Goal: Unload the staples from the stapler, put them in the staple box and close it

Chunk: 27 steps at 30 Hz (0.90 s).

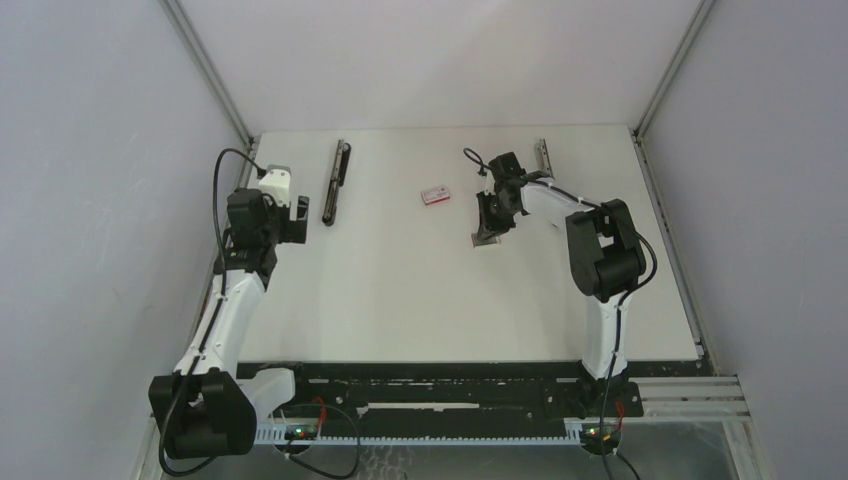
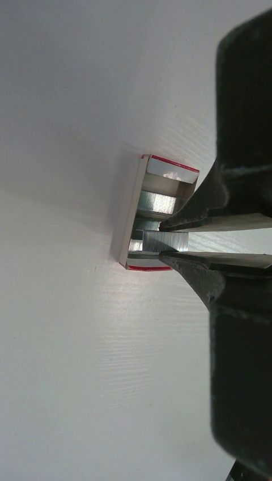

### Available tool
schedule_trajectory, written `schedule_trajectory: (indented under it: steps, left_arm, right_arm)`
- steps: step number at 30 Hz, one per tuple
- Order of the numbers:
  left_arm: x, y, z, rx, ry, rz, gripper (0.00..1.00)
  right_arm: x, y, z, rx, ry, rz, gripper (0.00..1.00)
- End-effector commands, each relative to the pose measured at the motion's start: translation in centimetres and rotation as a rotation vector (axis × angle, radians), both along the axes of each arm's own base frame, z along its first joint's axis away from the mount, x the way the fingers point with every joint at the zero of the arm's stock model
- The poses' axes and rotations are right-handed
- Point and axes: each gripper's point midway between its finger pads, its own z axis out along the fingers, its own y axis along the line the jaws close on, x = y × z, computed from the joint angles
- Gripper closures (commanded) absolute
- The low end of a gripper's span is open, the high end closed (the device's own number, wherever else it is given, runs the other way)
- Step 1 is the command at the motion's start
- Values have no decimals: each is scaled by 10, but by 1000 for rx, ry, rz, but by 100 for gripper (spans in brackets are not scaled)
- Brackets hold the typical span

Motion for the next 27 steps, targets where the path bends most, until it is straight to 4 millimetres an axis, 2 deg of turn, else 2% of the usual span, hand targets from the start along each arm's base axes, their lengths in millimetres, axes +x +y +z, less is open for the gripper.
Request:
schedule_trajectory:
  steps: [1, 23, 27]
  left_arm:
    - [3, 1, -2, -6, -21, 0, 0]
    - [3, 1, -1, -5, -22, 0, 0]
    - [3, 0, -2, -7, -21, -2, 0]
  right_arm:
    - [10, 8, 5, 15, -40, 1, 88]
    - [11, 6, 3, -19, -50, 6, 88]
    - [11, 6, 4, -24, -55, 8, 84]
